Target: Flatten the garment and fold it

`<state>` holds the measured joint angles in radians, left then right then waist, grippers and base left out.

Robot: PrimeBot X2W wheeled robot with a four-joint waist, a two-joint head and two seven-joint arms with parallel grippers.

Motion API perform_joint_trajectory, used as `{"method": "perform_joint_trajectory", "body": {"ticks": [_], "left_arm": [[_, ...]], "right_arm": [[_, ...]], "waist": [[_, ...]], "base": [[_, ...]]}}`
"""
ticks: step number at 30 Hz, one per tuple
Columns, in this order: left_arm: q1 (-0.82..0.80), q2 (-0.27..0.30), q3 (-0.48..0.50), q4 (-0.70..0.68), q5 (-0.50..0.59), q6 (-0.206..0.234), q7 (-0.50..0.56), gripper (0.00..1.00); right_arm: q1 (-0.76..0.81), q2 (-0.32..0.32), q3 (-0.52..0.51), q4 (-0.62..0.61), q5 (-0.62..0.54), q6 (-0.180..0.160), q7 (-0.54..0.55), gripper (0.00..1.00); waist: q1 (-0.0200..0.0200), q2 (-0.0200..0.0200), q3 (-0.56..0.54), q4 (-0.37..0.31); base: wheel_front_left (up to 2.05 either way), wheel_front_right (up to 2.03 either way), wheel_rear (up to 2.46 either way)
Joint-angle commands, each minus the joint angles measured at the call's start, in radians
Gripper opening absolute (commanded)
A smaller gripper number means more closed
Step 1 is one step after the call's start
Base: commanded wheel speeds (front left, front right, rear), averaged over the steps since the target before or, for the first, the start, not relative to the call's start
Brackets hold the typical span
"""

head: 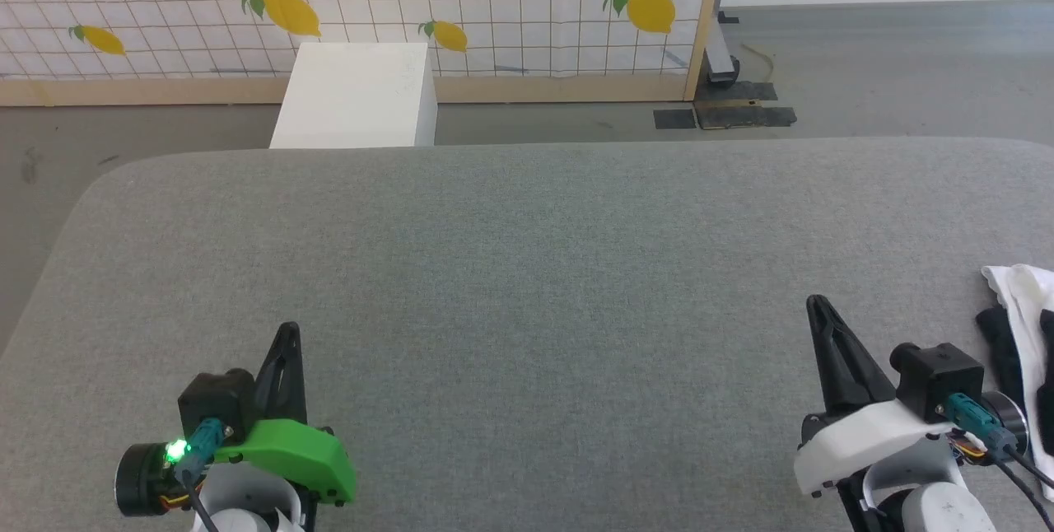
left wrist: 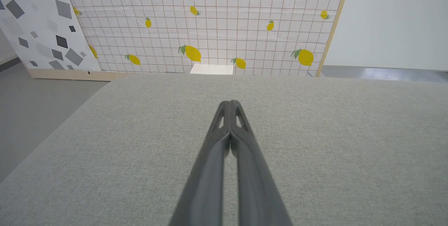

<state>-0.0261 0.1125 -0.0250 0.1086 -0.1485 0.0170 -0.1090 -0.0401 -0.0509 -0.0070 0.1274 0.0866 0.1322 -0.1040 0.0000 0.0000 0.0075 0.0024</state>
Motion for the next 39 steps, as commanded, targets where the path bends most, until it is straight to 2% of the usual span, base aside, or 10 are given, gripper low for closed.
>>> {"method": "perform_joint_trajectory", "body": {"ticks": [1,39], "left_arm": [[0.01,-0.008,0.003,-0.009,0.014,-0.007,0.006,0.0],[0.022,-0.047,0.019,-0.081,0.112,-0.014,0.081,0.0]], "right_arm": [[0.013,0.0,0.002,-0.011,-0.011,-0.001,0.006,0.0],[0.033,0.001,0.005,-0.096,-0.066,-0.001,0.077,0.0]], "waist": [[0.0,0.0,0.0,0.0],[0.0,0.0,-0.006,-0.002]], "base": [[0.0,0.0,0.0],[0.0,0.0,0.0]]}}
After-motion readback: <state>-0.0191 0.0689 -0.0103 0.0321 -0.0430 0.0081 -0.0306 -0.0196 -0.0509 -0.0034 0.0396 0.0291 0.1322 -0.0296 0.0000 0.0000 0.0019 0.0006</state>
